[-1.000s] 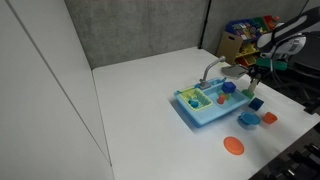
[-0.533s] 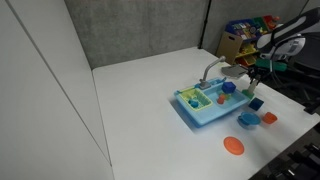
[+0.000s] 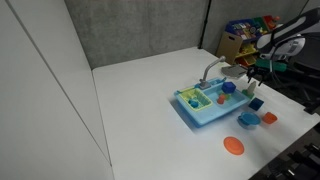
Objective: Move the bottle from the plate rack to the top of the dark green block
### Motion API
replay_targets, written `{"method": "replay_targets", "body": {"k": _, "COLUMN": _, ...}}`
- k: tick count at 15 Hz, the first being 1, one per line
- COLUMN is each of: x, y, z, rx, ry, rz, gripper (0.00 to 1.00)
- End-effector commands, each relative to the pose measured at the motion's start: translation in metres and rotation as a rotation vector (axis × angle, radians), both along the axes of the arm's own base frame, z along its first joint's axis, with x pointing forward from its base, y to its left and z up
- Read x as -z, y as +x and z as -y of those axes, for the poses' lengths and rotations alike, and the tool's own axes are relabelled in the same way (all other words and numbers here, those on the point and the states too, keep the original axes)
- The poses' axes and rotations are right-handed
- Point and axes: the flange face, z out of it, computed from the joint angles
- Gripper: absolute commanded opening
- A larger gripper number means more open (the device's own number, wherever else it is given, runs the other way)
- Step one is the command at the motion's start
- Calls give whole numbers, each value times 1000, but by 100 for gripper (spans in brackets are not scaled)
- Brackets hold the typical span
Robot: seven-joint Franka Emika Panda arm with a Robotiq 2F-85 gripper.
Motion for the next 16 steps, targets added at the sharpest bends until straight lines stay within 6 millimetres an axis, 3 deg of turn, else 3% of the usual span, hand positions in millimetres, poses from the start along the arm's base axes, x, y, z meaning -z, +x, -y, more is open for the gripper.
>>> {"method": "replay_targets", "body": {"k": 1, "x": -4, "y": 3, "z": 4, "rx": -9, "ry": 25, "rz": 21, "gripper": 95}}
{"method": "replay_targets", "body": {"k": 3, "x": -9, "y": 3, "z": 0, "rx": -22, "ry": 26, "rz": 23, "gripper": 100}}
{"method": "replay_targets", "body": {"k": 11, "x": -45, "y": 7, "z": -24, "rx": -103, "ry": 20, "rz": 44, "gripper": 100}}
{"method": "replay_targets", "body": {"k": 16, "x": -69, "y": -4, "z": -49, "rx": -171, "ry": 27, "rz": 2, "gripper": 100}}
